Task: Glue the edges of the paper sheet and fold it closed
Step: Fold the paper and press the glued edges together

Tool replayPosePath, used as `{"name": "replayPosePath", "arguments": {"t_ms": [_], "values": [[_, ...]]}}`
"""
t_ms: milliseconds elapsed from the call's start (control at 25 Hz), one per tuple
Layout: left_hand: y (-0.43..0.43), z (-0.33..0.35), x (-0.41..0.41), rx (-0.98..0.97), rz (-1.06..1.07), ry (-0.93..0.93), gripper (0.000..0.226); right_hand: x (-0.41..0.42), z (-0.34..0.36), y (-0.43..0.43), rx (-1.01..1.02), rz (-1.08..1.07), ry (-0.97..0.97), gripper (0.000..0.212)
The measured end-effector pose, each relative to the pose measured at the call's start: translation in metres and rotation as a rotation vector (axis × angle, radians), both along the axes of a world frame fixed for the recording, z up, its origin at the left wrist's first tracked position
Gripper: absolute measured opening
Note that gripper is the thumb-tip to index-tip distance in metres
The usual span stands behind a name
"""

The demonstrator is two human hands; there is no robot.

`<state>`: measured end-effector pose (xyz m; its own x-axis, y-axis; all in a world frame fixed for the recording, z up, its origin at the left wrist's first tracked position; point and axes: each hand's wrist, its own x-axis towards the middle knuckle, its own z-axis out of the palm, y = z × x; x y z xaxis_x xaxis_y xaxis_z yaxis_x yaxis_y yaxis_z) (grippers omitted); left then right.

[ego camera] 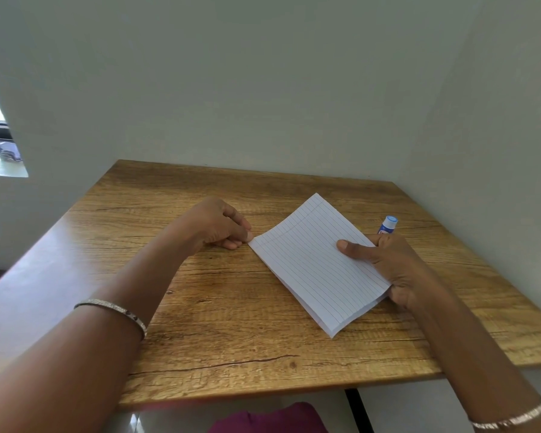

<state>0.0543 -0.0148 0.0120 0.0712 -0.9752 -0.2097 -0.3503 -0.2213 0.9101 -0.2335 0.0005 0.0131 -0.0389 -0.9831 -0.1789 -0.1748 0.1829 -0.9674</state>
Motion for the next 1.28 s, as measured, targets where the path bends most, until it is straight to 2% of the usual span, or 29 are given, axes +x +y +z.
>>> {"name": "replayPosePath", "arguments": {"t_ms": [480, 680, 920, 1120, 1280], "values": [[-0.003, -0.006, -0.003, -0.025, 0.003, -0.118, 0.028, -0.002, -0.004, -0.003, -0.016, 0.014, 0.000, 0.017], [-0.004, -0.008, -0.005, -0.068, -0.005, -0.202, 0.022, -0.003, -0.007, -0.005, -0.014, 0.014, 0.009, 0.018], [0.002, 0.000, -0.013, -0.143, -0.120, -0.392, 0.011, -0.004, -0.010, -0.007, -0.018, 0.012, 0.010, 0.021], [0.005, 0.003, -0.021, -0.244, -0.130, -0.658, 0.006, -0.004, -0.012, -0.007, -0.037, 0.002, 0.035, 0.020], [0.005, 0.003, -0.026, -0.222, -0.115, -0.779, 0.032, -0.004, -0.016, -0.005, -0.118, -0.009, 0.097, 0.023]]}}
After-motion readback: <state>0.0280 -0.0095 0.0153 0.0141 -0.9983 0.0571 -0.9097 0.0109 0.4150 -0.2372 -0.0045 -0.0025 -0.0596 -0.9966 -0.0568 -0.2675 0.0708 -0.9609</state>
